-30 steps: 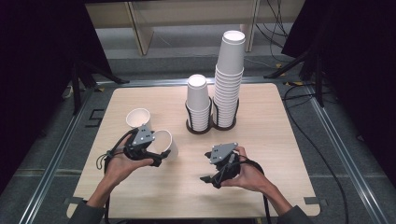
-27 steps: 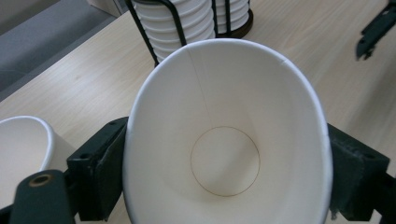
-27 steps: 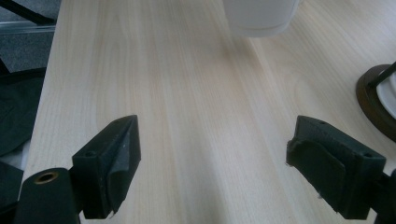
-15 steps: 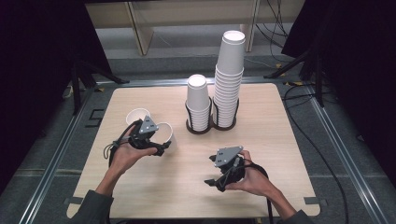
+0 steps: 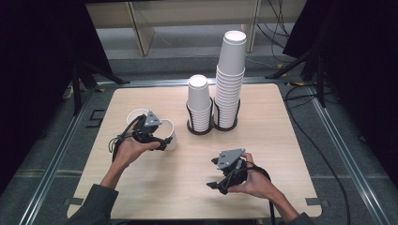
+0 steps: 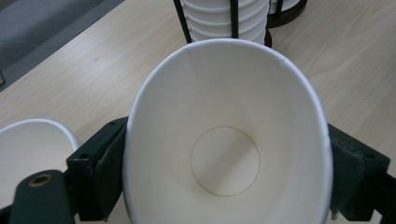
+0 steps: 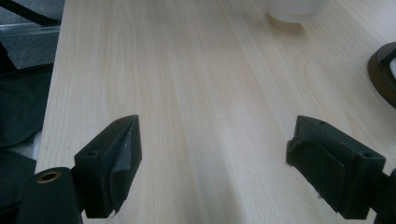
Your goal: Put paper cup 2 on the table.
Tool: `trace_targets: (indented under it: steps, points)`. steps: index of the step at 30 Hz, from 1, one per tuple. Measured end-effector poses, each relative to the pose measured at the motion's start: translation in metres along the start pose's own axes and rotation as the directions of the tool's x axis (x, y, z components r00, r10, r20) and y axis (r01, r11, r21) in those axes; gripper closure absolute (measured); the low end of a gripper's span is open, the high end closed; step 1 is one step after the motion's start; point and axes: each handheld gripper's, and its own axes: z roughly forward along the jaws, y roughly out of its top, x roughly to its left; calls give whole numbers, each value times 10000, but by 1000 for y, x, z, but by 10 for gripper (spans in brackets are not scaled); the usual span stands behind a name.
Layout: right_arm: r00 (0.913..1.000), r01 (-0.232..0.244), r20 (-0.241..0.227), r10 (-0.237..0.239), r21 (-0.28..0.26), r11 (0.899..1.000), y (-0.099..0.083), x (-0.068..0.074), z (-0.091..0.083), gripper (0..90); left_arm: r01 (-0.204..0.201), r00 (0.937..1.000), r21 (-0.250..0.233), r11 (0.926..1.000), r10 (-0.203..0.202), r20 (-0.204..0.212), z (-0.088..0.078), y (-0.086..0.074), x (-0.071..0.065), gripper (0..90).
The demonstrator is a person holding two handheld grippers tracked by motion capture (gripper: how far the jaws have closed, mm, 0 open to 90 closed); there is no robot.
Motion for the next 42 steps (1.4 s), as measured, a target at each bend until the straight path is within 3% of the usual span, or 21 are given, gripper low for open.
trace_targets:
  steps: [14, 22, 29, 35, 42]
  points:
    - [10000, -38, -63, 38, -103, 9999, -2, -2, -1, 178, -8, 10000, 439, 9990, 11, -68, 19, 5, 6, 126]
    - [9998, -189, -101, 187, -146, 9997, -4, -1, -3, 181, 422, 9989, 192, 9989, -418, -201, 27, 2, 13, 91]
    - [9998, -158, -122, 156, -160, 9997, -4, -1, -3, 184, 435, 9980, -9, 9991, -435, -448, 32, 2, 14, 71]
    - [9997, -205, -153, 202, -186, 9996, -4, -1, -4, 184, 414, 9975, 94, 9991, -408, -570, 34, 6, 14, 69]
    - [9998, -150, -160, 147, -179, 9997, -5, -2, -4, 186, 479, 9973, -4, 9989, -479, -566, 36, 6, 19, 67]
